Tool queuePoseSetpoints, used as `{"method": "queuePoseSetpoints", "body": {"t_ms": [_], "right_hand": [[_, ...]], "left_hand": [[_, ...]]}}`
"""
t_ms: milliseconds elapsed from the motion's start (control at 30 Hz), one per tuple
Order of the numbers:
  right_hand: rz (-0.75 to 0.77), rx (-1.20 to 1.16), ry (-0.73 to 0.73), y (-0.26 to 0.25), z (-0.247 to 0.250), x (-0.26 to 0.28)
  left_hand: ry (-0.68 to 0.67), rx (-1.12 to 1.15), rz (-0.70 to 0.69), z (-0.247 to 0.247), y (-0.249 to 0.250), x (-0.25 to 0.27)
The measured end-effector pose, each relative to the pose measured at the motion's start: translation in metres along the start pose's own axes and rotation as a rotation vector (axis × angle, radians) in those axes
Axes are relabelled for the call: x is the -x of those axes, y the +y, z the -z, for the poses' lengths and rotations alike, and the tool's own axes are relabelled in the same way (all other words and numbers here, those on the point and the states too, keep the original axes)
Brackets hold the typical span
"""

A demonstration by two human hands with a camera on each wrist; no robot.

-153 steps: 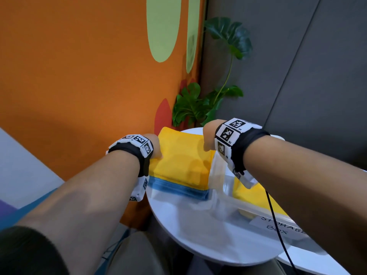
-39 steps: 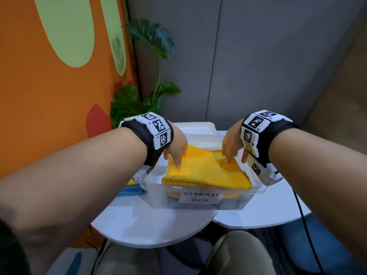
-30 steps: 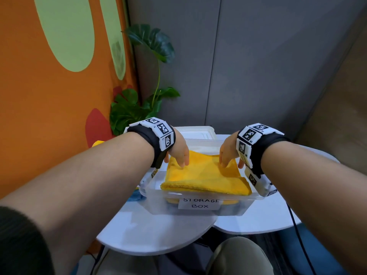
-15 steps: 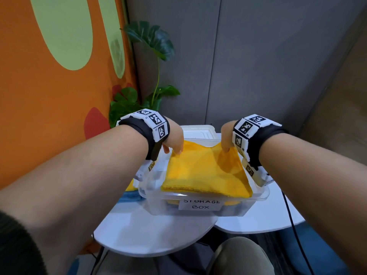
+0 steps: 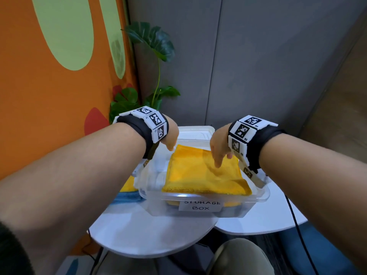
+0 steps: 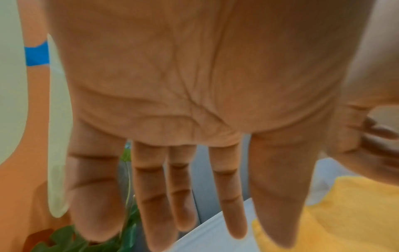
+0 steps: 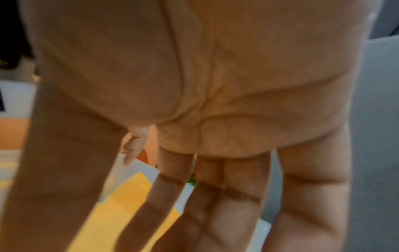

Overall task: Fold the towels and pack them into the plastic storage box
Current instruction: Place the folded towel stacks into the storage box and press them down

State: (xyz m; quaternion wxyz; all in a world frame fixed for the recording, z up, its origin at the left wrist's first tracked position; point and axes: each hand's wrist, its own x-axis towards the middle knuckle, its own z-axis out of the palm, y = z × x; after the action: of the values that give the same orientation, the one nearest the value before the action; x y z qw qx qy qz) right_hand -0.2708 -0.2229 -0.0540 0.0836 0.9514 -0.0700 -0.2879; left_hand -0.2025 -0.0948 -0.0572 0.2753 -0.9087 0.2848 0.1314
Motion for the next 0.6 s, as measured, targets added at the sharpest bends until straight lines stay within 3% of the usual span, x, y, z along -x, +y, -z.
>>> {"method": "queuePoseSetpoints", "body": {"t_ms": [100, 167, 433, 500, 600], "right_hand": [[0.102, -0.149, -0.146, -0.012, -0.004, 0.002], [0.158, -0.045, -0.145, -0.024, -0.006, 0.006], [0.257, 0.138, -0.131, -0.053, -0.019, -0.015], [0.259, 0.23, -0.115, -0.06, -0.022, -0.016], [0.267, 0.558, -0.093, -0.072, -0.037, -0.023]], "left_hand": [[-0.065, 0.032, 0.032, -0.014, -0.012, -0.01], [-0.151, 0.039, 0.07, -0.023, -0.016, -0.01], [-0.166, -0.01, 0.067, -0.027, -0.014, -0.009], [-0.176, -0.023, 0.061, -0.027, -0.015, -0.013], [-0.198, -0.04, 0.059, -0.028, -0.014, -0.013]]}}
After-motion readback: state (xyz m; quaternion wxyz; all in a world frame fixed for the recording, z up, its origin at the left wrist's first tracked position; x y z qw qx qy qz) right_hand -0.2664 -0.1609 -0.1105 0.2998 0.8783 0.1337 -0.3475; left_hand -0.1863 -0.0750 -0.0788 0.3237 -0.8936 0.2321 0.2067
